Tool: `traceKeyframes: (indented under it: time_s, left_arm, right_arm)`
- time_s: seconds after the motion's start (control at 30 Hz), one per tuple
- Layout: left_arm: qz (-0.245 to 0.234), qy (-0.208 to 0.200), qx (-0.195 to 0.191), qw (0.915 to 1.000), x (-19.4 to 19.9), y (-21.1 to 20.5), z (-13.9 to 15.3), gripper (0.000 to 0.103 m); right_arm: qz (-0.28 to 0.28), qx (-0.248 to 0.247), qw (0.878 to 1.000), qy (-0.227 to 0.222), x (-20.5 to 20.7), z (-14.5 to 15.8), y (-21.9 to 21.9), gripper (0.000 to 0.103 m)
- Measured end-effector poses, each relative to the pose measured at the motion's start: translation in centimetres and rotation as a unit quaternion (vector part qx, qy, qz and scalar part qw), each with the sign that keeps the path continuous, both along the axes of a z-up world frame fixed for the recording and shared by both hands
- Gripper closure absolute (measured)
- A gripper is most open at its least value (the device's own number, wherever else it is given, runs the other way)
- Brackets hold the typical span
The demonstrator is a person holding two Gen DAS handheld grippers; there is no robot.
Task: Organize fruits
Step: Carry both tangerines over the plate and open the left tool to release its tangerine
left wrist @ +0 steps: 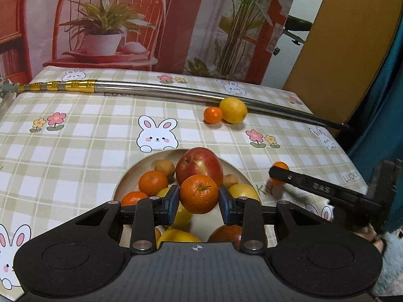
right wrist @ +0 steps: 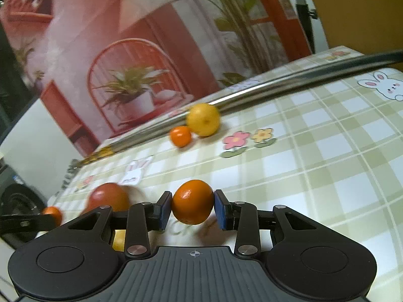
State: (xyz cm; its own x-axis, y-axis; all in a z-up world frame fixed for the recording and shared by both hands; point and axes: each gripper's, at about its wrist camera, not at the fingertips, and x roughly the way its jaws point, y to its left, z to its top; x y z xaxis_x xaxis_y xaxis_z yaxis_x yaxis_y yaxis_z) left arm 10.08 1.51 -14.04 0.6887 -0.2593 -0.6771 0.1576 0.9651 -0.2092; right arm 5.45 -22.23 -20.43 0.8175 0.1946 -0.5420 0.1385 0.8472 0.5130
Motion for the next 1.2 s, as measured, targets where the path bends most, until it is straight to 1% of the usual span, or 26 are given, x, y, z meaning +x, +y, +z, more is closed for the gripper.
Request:
traceKeyframes:
  time_s: [0.17, 0.27, 0.4, 0.63, 0.8, 1.03, 1.2]
  left_arm:
    - [-0.004, 0.002, 0.007, 1.0, 0.7, -0.7, -0.7, 0.067]
    - [-0.018, 0.003, 0.013, 0.9997, 0.8, -1.4, -0.9, 0.067]
    - [-0.033, 0.009, 0.014, 0.9993, 1.0, -1.8, -1.6, 0.067]
    - [-0.051, 0.027, 0.016, 0.9982, 1.6, -2.4, -2.7, 0.067]
    - [-0.048, 0.034, 0.017, 0.9981, 1.7, -2.4, -3.1, 0.067]
    - [-0.041, 0.026, 0.019, 0.9987, 1.2, -2.4, -2.9, 0.067]
    - [-0.026, -0.003, 0.037, 0.999, 0.3, -2.2, -1.9, 0.067]
  right_arm:
    - [0.035, -0.019, 0.999, -0.032, -0.2, 2.4, 1.9, 0.07]
    - [0.052, -0.025, 0.997, -0.041, -0.1, 3.3, 2.8, 0.07]
    - [0.065, -0.023, 0.997, -0.038, 0.0, 3.4, 3.6, 0.07]
    - [0.068, -0.018, 0.997, -0.039, -0.1, 3.2, 3.8, 0.07]
    - [0.072, -0.02, 0.996, -0.041, -0.2, 3.2, 4.0, 0.07]
    - [0.072, -0.02, 0.996, -0.04, -0.2, 3.1, 4.0, 0.07]
    - [0.074, -0.029, 0.996, -0.042, -0.3, 3.4, 4.3, 0.07]
